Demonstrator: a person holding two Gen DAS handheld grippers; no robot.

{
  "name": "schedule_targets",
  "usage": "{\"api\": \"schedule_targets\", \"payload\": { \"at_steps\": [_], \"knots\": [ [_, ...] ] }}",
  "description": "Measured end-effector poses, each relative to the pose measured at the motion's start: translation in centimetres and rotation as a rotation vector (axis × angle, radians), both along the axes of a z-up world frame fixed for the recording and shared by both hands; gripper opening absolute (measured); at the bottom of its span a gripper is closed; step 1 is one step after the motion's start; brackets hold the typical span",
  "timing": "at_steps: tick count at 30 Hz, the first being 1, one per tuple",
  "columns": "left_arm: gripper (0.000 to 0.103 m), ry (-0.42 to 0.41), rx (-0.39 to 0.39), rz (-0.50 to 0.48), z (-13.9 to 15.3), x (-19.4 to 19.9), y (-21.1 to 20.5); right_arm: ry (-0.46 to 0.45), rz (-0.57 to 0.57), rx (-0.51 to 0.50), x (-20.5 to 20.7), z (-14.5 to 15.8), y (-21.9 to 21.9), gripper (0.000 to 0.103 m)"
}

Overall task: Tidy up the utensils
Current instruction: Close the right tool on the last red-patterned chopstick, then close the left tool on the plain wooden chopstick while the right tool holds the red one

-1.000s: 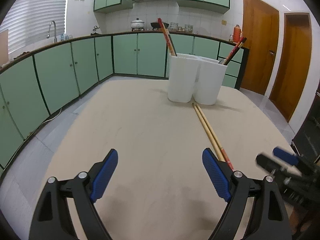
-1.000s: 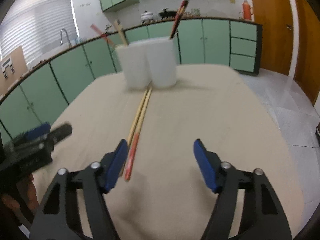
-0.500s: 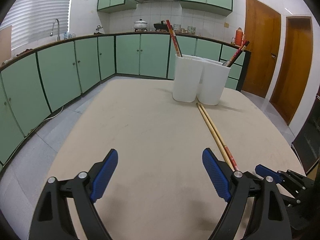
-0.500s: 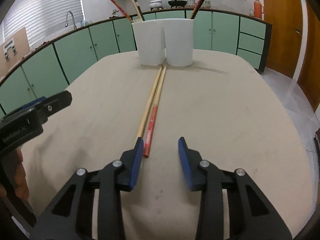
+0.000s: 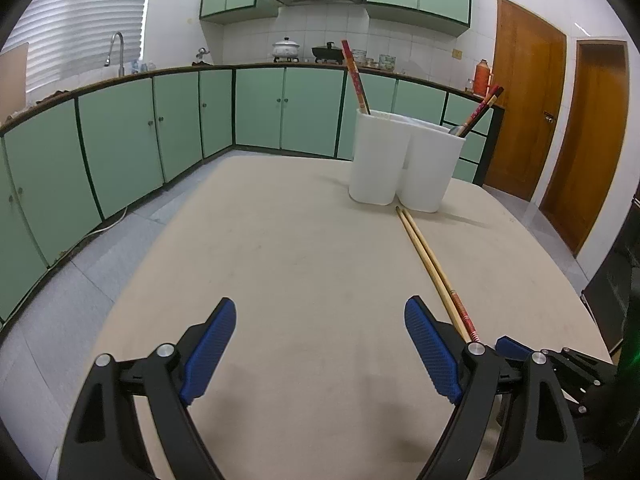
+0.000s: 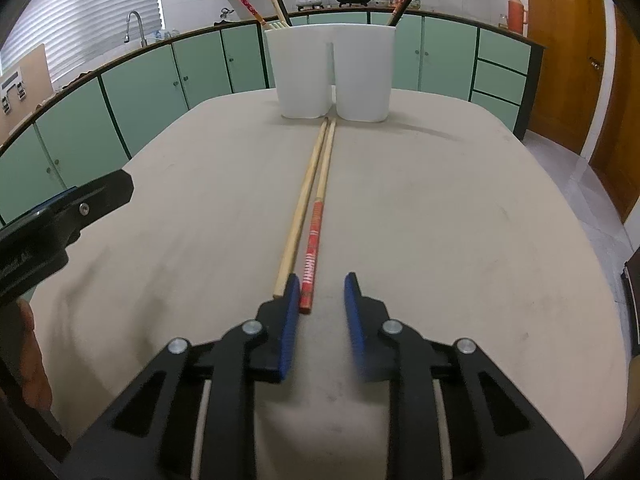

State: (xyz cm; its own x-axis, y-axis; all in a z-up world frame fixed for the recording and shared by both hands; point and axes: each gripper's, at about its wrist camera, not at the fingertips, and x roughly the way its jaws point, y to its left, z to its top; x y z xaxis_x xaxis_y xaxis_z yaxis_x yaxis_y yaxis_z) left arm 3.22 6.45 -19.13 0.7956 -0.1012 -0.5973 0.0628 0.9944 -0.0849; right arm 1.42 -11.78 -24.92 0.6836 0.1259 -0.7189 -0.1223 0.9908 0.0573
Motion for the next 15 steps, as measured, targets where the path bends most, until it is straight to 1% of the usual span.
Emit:
{"api": "schedule_targets", "payload": {
  "at_steps": [1, 3, 5, 10, 15],
  "knots": [
    [0.085, 0.0, 0.0, 0.001, 0.0, -0.1, 0.0, 0.002, 0.001, -0.002, 0.1, 0.0, 0.0, 0.019],
    [0.085, 0.001, 0.0, 0.001, 0.0, 0.0, 0.0, 0.003, 0.002, 0.002, 0.2, 0.0, -0.1, 0.011],
    [0.085, 0.002, 0.001, 0.0, 0.0, -0.1, -0.1, 0.006, -0.006, 0.017, 0.3, -0.1, -0.4, 0.005],
    [0.085, 0.008, 0.001, -0.007, -0.2, -0.1, -0.8, 0.013, -0.017, 0.084, 0.3, 0.1, -1.5, 0.005],
    [0.085, 0.011, 0.001, -0.028, -0.3, 0.0, -2.2, -0.006, -0.055, 0.094, -0.1, 0.6, -3.6, 0.005]
  ]
}}
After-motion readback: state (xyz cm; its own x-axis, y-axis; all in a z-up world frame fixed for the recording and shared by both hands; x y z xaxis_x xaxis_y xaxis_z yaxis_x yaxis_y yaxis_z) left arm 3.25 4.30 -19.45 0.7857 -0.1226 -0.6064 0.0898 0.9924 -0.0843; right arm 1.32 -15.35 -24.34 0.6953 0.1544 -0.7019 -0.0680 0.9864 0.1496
